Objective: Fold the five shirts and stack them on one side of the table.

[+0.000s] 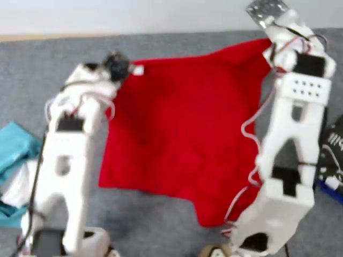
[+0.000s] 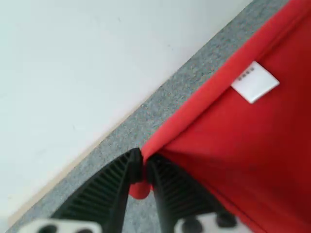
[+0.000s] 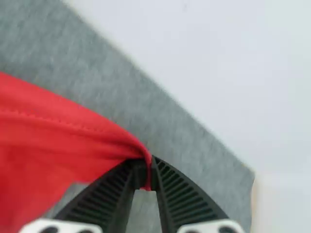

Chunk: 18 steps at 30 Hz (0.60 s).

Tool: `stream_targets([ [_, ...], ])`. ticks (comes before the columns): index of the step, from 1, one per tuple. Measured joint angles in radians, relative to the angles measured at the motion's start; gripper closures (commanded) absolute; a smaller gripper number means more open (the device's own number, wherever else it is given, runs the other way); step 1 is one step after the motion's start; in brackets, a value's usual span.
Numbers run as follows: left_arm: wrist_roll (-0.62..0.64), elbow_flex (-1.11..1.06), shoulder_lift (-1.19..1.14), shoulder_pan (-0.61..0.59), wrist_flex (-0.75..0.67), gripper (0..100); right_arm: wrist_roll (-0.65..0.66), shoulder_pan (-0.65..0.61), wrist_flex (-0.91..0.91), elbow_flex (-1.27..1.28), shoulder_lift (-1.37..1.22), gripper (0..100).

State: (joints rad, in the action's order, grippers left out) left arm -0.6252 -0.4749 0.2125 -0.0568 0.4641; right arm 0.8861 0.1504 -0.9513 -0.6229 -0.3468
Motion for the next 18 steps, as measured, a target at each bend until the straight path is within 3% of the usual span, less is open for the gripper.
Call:
stream_targets([
  [10,0.000,0.485,-0.502,-0.005,0.000,100,0.035,-0.044,0.384,0.002,-0.126,98.7],
  [18,0.000,0.697,-0.637,-0.005,0.061,100,0.077,-0.060,0.539,0.002,-0.155,98.7],
])
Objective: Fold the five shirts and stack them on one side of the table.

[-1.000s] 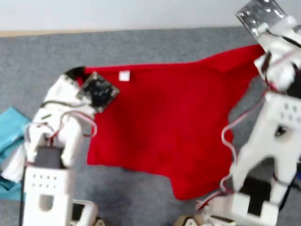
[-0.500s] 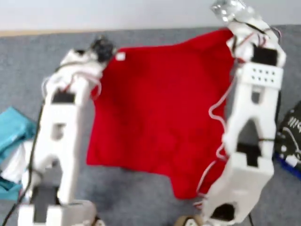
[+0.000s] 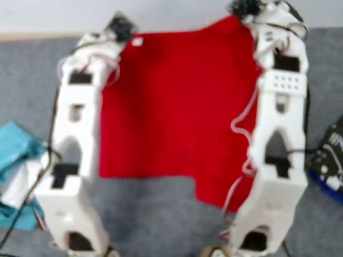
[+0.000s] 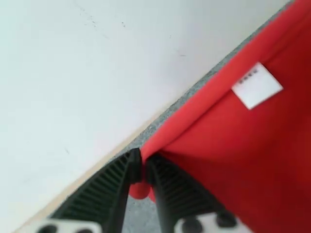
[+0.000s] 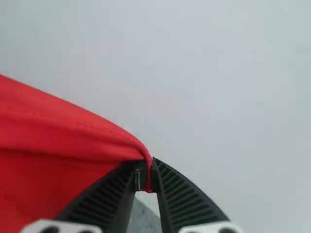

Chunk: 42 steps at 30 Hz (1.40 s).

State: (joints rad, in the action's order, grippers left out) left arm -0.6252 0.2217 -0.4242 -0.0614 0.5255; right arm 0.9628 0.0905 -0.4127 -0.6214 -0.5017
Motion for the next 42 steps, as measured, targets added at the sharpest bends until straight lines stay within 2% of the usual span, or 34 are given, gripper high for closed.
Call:
stream_targets([
  [11,-0.002,0.078,-0.049,-0.018,0.057,100,0.018,-0.029,0.149,0.000,-0.020,98.7],
  [17,-0.006,0.078,-0.049,-0.026,0.138,100,0.031,-0.031,0.123,0.000,-0.020,98.7],
  [22,-0.011,0.078,-0.048,-0.026,0.298,100,0.063,-0.031,-0.069,0.000,-0.020,98.7],
  [27,-0.020,0.078,-0.048,-0.028,0.497,100,0.075,-0.031,-0.361,0.000,0.026,98.7],
  [36,-0.203,0.078,-0.035,-0.028,0.836,100,0.097,-0.029,-0.786,0.000,0.132,98.7],
  [42,-0.272,0.081,-0.032,-0.028,1.003,100,0.124,-0.029,-1.025,0.000,0.183,98.6],
])
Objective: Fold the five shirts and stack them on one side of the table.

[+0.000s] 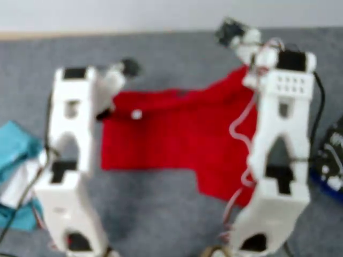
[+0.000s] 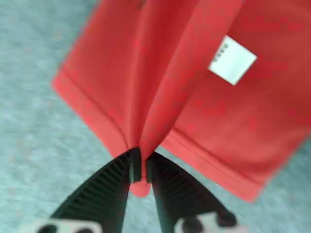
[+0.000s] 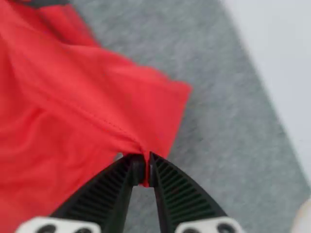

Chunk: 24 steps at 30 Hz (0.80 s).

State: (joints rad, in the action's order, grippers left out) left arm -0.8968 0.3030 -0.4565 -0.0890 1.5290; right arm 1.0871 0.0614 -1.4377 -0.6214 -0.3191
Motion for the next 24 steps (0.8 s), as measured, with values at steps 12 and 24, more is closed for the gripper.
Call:
stream_targets([
  [12,-0.064,0.000,0.000,-0.005,0.192,98,0.008,0.000,-0.313,0.000,0.100,98.6],
  [24,-0.100,-0.061,0.000,0.003,0.195,95,0.008,0.017,-0.313,0.394,0.397,98.5],
])
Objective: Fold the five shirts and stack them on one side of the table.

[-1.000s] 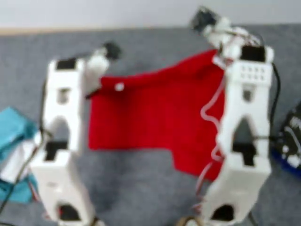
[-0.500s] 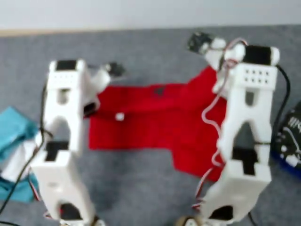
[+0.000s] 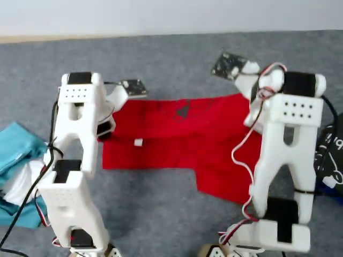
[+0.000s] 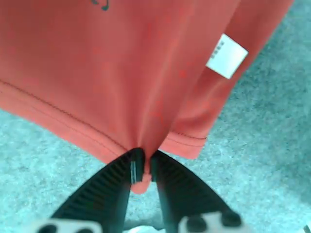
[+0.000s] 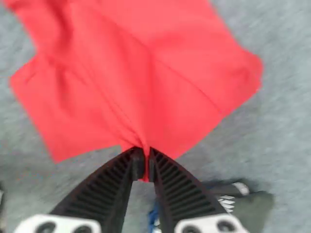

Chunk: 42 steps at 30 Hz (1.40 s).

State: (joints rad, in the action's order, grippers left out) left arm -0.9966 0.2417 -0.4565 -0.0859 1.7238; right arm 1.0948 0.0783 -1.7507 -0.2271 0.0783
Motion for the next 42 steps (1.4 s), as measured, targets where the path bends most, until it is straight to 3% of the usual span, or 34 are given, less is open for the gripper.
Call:
stream_targets([
  [9,-0.034,-0.114,0.000,0.031,0.000,95,0.003,0.037,0.000,0.259,0.107,98.7],
  [26,-0.037,-0.126,0.000,0.049,0.000,95,0.015,0.074,0.000,0.313,0.193,98.7],
  [42,-0.037,-0.143,0.000,0.048,0.000,95,0.021,0.074,0.000,0.585,0.253,98.7],
])
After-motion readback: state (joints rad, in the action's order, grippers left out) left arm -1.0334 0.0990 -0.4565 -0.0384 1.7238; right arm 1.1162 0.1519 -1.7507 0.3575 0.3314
